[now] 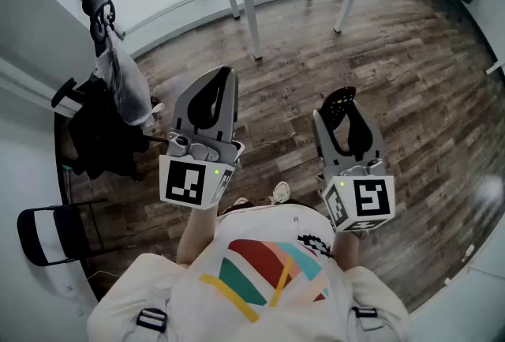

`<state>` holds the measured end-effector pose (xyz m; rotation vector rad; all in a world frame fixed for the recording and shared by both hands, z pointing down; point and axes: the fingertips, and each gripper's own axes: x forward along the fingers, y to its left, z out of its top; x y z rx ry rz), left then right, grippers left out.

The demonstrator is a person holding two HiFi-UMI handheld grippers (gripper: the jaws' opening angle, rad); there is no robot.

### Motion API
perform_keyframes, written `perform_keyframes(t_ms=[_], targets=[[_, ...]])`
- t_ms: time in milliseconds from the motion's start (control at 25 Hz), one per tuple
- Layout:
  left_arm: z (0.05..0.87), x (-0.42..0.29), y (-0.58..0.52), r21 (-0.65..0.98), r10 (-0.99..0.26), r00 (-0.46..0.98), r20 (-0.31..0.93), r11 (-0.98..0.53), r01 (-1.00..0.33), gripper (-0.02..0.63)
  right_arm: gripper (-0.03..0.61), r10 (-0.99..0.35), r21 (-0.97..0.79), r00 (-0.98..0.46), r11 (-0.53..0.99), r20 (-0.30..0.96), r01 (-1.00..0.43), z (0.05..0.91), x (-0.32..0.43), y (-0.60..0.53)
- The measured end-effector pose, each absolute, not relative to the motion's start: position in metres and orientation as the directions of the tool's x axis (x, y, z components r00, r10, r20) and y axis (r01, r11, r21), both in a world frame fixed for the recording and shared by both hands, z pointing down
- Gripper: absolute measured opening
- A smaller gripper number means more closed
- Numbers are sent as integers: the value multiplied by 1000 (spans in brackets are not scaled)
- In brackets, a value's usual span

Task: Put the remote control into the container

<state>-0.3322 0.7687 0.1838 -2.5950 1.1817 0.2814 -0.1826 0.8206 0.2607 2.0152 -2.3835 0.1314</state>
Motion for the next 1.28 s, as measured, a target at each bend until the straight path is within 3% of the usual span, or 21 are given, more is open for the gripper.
perform_keyframes(t_ms=[1280], targets=[[209, -313, 739, -142, -731, 644, -226, -629, -764, 8, 242, -989, -138, -113, 99, 96, -985, 280, -139, 805]])
